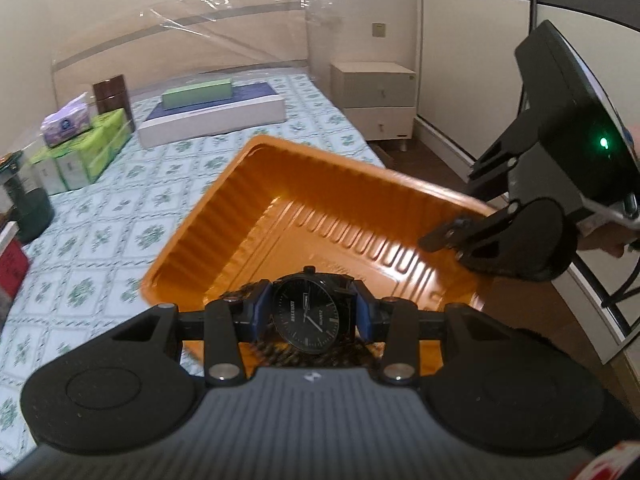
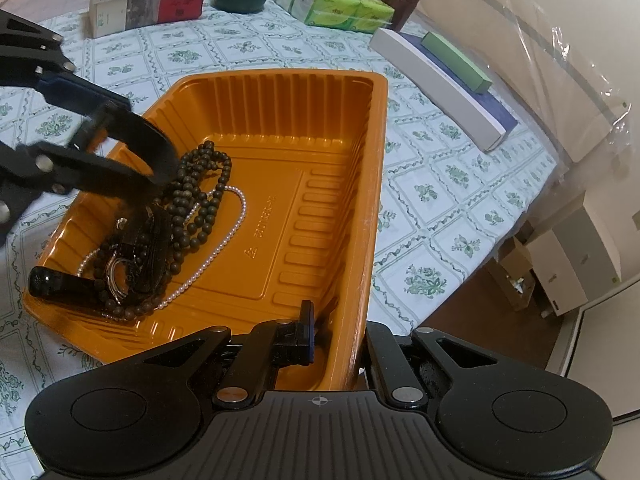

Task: Organize jewelry
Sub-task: 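Lower the black wristwatch into the tray and open the left tool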

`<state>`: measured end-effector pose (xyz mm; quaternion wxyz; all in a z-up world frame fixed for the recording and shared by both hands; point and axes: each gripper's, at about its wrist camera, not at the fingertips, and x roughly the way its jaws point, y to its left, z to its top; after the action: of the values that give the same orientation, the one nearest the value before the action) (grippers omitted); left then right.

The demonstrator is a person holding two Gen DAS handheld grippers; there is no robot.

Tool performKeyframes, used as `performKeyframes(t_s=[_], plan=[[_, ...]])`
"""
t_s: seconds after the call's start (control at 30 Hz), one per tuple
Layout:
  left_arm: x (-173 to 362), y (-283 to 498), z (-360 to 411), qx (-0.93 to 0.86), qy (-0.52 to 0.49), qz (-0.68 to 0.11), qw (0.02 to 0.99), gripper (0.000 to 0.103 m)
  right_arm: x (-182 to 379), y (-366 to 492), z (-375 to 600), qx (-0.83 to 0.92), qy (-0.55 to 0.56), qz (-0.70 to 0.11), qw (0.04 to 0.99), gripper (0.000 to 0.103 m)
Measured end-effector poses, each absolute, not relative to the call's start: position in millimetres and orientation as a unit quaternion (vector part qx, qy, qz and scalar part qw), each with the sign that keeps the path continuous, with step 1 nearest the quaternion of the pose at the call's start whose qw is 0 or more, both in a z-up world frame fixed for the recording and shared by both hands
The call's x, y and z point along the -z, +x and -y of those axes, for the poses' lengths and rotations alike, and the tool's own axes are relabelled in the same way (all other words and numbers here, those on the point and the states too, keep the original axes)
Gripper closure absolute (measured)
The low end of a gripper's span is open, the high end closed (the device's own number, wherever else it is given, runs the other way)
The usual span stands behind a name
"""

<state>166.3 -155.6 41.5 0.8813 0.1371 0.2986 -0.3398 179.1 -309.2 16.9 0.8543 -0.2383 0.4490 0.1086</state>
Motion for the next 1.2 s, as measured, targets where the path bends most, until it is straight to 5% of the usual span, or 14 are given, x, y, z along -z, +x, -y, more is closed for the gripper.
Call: performKeyframes(t_s=[0.8,1.2], plan=[[-22,186,200,0.369,0.158,-0.316,0.86,0.063,-5,179,341,-0.132,-0.165,-0.463,0.861,0.096],[-30,180,154,0.315,0.138,-0.308,0.887,0.051,4,183,356,-0.141,-0.123,-0.472,0.861,0.095]])
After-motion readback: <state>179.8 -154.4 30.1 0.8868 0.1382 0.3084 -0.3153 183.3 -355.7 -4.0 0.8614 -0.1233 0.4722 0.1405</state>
